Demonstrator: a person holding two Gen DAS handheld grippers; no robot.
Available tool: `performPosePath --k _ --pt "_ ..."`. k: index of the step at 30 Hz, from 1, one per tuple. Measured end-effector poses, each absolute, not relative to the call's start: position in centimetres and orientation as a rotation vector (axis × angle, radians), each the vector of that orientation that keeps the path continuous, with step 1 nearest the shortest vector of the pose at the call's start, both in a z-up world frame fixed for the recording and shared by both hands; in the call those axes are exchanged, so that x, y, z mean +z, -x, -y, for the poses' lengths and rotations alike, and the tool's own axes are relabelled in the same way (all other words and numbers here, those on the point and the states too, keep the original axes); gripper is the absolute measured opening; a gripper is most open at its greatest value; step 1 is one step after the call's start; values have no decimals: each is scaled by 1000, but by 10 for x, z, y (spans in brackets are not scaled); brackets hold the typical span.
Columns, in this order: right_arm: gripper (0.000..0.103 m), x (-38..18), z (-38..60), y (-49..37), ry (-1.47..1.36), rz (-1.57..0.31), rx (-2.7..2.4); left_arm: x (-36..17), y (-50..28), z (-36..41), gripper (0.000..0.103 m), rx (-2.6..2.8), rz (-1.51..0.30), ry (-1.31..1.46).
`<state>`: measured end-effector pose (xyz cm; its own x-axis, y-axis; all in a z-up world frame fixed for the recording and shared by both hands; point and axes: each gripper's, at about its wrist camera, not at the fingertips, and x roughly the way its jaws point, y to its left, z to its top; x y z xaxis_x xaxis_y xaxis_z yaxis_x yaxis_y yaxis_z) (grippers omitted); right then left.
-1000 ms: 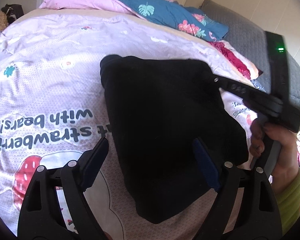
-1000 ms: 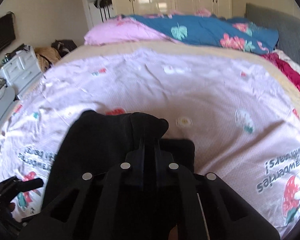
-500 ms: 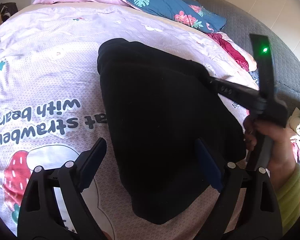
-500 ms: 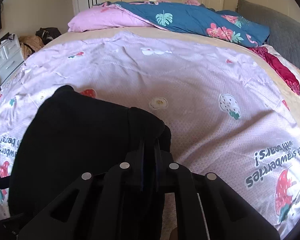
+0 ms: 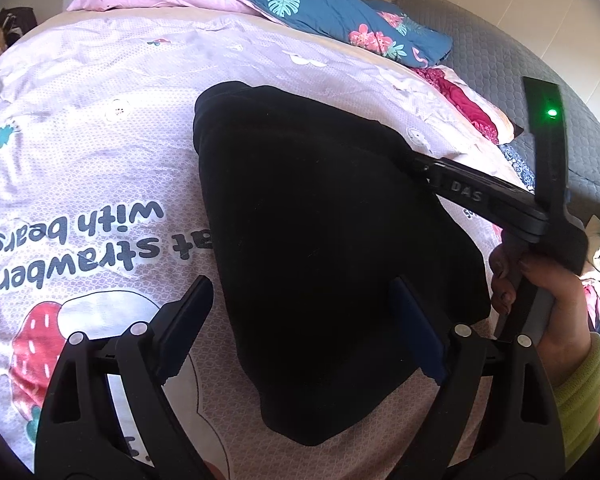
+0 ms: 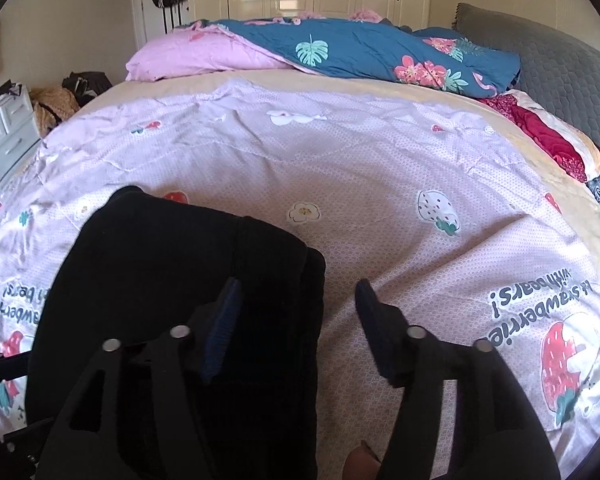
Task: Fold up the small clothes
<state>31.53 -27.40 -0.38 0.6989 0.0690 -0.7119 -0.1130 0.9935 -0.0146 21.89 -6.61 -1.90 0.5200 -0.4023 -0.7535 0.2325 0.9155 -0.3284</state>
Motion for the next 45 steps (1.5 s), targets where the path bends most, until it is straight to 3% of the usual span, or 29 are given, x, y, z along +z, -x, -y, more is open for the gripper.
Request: performPosePath --k 2,8,24,45 --pt "78 3 275 -310 44 -774 105 -18 -218 64 83 -383 -949 194" --pt "95 20 279 -294 16 -713 99 -10 -214 60 92 -374 -928 194" --pt "98 59 297 -212 -116 -530 111 31 -186 47 94 -325 -792 165" --pt "98 40 298 -109 -49 -519 76 43 -121 40 94 -280 -704 116"
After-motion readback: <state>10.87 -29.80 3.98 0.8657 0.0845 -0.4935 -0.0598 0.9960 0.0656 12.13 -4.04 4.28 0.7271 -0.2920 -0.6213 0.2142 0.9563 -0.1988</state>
